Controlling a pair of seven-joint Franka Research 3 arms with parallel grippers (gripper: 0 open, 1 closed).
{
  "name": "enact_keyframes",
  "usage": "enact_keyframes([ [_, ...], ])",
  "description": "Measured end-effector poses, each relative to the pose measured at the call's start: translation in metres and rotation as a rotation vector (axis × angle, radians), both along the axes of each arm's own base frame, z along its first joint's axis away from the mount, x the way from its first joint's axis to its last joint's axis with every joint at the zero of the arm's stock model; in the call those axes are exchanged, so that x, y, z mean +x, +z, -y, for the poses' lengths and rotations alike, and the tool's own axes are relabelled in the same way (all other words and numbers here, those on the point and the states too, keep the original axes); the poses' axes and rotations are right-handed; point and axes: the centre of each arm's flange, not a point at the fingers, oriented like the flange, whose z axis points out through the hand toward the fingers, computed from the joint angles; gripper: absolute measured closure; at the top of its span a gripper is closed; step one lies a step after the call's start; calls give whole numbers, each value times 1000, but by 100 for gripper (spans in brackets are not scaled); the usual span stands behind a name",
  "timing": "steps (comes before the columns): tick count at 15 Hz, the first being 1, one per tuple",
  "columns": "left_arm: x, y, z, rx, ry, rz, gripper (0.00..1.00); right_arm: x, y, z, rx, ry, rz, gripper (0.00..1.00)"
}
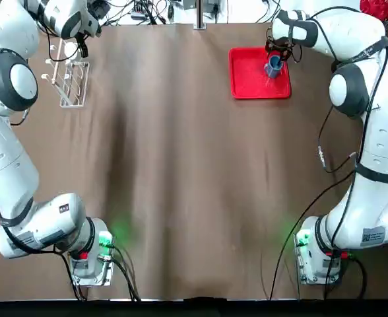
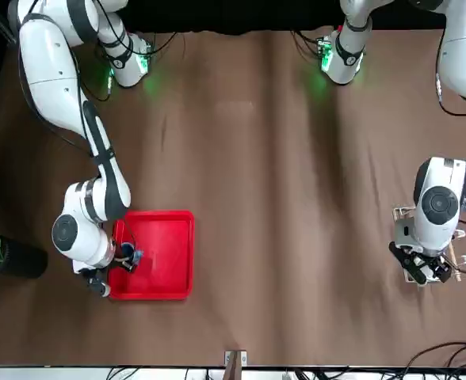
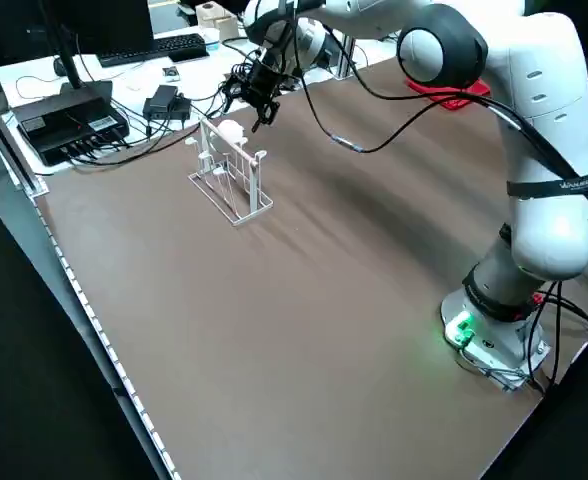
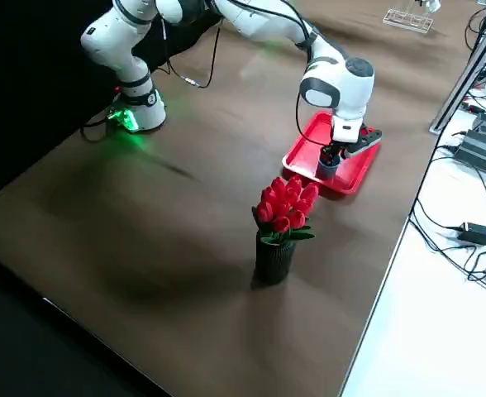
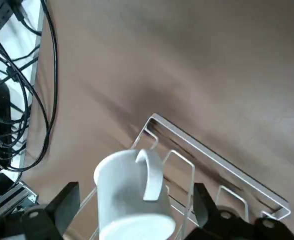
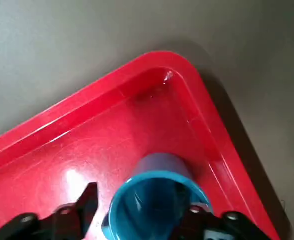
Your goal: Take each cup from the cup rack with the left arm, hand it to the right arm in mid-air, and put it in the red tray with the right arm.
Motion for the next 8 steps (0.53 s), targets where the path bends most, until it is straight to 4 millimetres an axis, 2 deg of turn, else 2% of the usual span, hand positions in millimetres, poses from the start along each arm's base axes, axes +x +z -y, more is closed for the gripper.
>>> enact_keyframes([
  [3, -3, -5, -8, -4, -11, 13, 0, 1, 9, -1, 0, 1, -12, 6],
  [4, -4, -7, -10, -7, -11, 13, 0, 2, 14, -1, -1, 2, -21, 0],
  [6, -5, -9, -13, -9, -16, 16, 0, 5, 30, -3, -1, 6, -32, 0],
  [8, -6, -12, -13, -11, -19, 16, 0, 8, 55, -4, 2, 9, -22, 0],
])
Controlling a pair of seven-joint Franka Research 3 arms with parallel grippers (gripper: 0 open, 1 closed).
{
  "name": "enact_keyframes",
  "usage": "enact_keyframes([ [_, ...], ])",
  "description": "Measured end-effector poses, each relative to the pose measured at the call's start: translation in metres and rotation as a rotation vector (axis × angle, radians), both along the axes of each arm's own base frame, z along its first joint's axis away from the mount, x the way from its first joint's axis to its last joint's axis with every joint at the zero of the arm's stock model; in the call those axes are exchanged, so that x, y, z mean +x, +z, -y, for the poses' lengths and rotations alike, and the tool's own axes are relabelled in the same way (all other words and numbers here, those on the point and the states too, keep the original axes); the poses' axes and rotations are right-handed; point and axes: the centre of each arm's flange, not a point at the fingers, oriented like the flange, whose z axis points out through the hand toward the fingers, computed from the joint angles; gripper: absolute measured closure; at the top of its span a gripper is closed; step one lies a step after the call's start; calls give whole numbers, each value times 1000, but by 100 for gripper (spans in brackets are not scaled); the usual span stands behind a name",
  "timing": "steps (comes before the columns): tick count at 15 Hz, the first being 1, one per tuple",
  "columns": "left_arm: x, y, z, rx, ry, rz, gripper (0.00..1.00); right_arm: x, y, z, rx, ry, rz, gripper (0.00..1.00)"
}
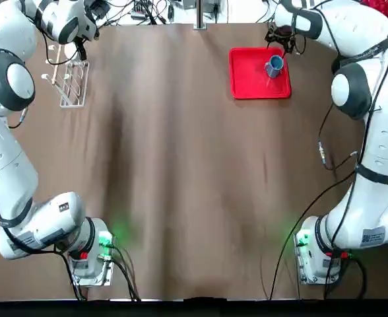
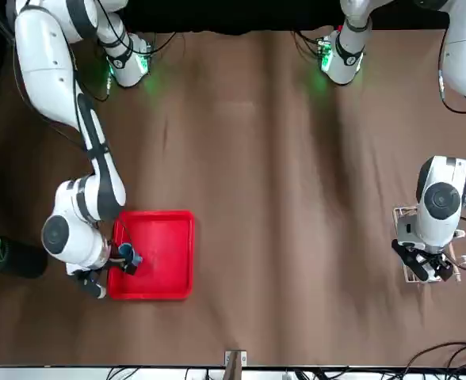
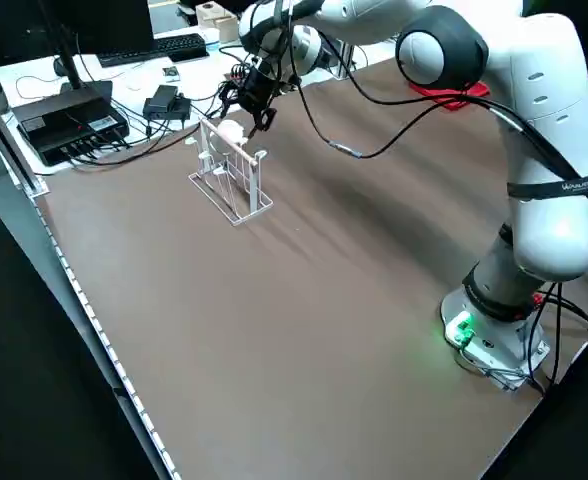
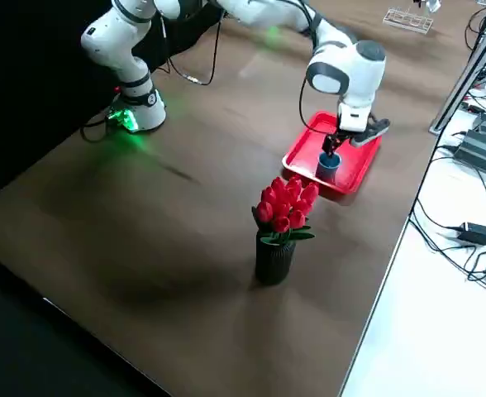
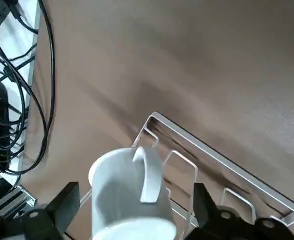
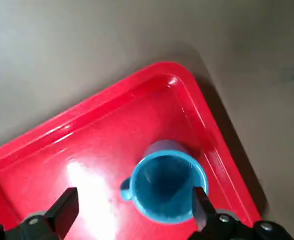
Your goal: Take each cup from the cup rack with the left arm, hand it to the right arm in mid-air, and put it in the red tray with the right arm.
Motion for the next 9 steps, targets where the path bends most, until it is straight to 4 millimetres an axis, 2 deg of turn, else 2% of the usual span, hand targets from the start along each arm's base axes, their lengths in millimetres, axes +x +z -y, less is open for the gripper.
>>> enact_keyframes([
  [3, -2, -3, -3, 4, -1, -5, 0, 1, 55, -1, 5, 30, 44, 0],
  [5, -3, -4, -8, 11, 1, -8, 0, -6, 94, -1, 4, 87, 51, 0],
  [8, -6, -7, -12, 8, 0, -7, 0, -22, 146, 0, 1, 178, 46, 0],
  [9, -6, -8, -11, 7, -2, -8, 0, -37, 176, 4, -5, 276, 14, 0],
])
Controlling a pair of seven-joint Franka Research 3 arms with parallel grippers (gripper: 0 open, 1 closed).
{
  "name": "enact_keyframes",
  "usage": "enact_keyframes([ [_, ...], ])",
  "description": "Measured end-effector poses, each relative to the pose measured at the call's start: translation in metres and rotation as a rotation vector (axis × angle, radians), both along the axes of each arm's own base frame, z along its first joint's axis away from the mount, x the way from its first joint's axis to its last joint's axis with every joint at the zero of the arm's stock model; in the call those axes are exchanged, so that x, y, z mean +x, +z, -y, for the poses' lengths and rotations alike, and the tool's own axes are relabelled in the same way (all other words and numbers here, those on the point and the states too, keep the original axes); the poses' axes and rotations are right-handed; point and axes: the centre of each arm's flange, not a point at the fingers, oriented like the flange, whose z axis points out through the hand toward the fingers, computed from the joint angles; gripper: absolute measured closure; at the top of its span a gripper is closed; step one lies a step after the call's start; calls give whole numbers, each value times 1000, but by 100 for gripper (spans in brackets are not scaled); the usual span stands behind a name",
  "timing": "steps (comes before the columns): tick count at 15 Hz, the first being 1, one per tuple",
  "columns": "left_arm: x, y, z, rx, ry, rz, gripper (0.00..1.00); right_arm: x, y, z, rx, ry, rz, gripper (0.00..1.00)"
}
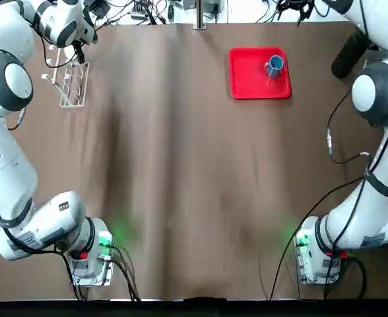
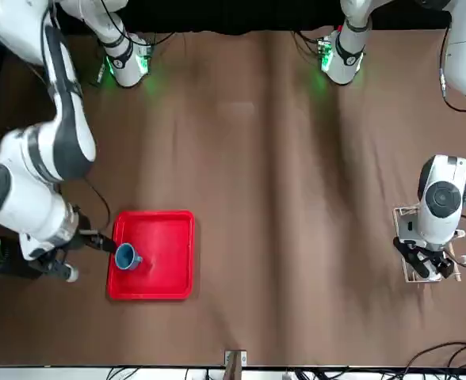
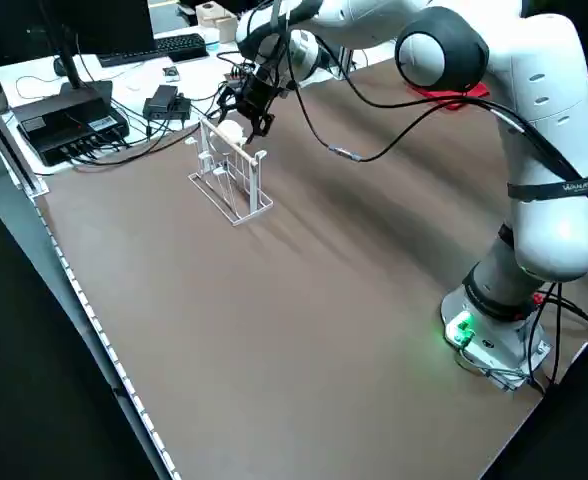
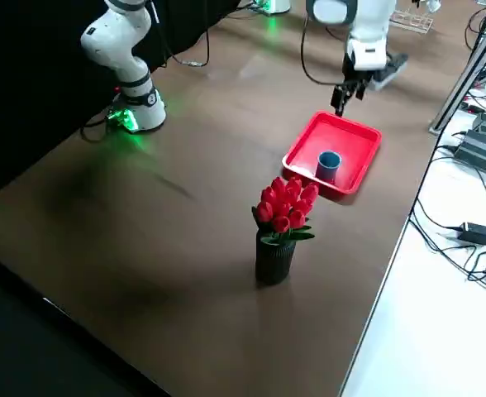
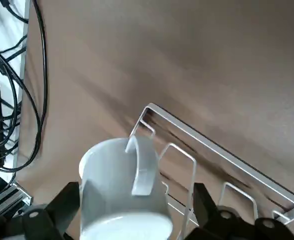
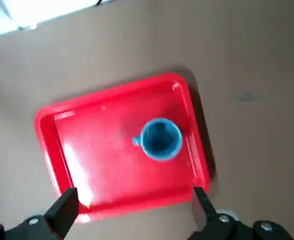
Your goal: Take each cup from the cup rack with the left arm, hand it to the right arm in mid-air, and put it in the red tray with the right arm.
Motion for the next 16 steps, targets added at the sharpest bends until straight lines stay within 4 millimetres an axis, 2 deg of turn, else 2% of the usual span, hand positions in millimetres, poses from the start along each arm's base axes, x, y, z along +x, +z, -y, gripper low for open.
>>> enact_keyframes([
  [2, 0, 1, 0, 1, 0, 1, 0, -18, 26, 9, -10, 125, -47, 0],
  [7, -1, 1, -4, 25, -12, 2, 0, -49, 88, 54, -6, 290, -60, 0],
  [10, -2, 1, -11, 28, -5, 1, 0, -65, 117, 57, -6, 306, -49, 0],
  [12, -2, 1, -12, 28, -4, 1, 0, -71, 128, 55, -7, 311, -36, 0],
  [16, -3, 0, -12, 28, -5, -1, 0, -72, 126, 49, -6, 321, -39, 0],
])
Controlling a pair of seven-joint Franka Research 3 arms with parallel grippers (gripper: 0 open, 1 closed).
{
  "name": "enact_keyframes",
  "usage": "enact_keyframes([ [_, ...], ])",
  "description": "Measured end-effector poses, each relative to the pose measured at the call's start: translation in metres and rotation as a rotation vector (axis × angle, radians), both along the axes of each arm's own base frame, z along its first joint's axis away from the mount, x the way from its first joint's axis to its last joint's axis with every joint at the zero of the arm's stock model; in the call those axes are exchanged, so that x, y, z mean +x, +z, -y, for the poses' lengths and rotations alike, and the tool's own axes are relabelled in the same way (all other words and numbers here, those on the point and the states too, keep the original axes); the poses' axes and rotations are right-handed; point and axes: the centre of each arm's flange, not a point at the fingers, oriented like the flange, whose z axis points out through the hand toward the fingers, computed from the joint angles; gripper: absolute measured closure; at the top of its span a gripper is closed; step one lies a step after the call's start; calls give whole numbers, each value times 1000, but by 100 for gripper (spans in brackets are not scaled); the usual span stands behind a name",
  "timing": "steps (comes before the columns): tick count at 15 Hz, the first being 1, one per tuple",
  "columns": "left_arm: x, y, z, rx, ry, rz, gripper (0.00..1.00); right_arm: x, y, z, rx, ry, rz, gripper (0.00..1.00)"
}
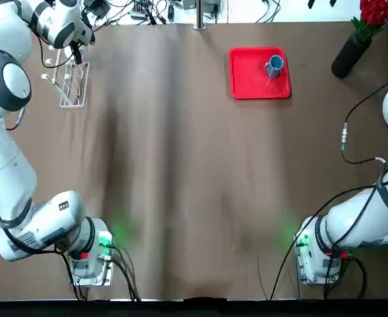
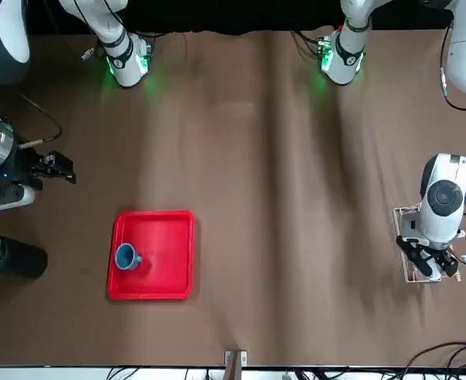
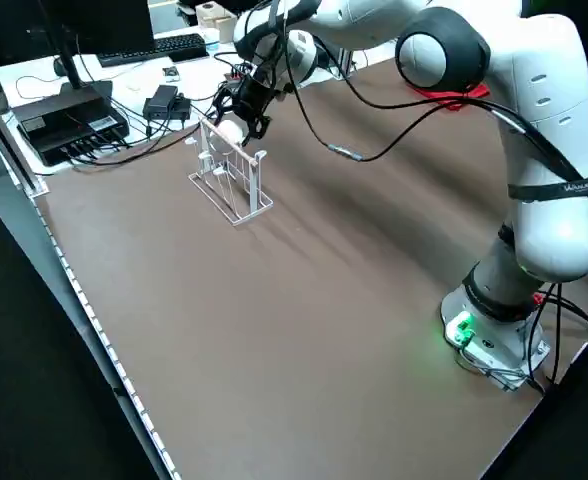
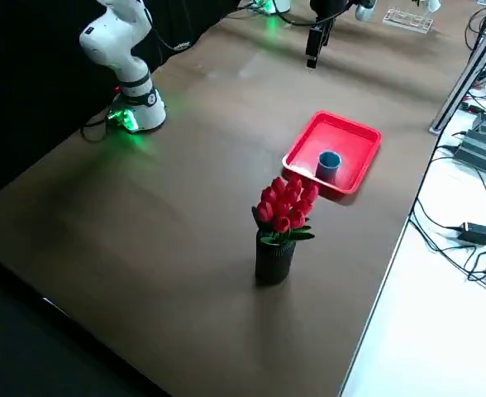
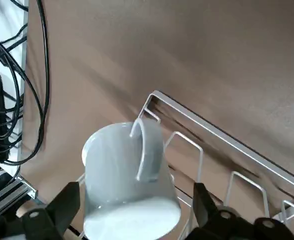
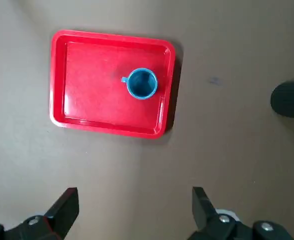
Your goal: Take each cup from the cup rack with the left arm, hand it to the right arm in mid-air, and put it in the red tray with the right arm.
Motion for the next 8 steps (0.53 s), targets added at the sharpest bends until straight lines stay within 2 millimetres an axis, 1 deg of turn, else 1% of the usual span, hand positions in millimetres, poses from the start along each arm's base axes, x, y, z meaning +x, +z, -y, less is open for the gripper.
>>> enact_keyframes([
  [2, 0, 0, 0, 0, 0, 0, 0, 0, -2, -2, 0, 4, -4, 0],
  [4, 0, 0, 0, 0, 0, 0, 3, -1, -3, -6, 0, 10, -5, 0],
  [6, 0, 0, 0, 0, -3, 2, 18, -1, -3, -9, 1, 15, -6, 0],
  [7, 0, 0, 0, 0, -3, 3, 18, -1, -4, -10, 1, 16, -8, 0],
  [8, 0, 1, 1, 0, -4, 4, 22, -1, -5, -10, 1, 17, -10, 0],
])
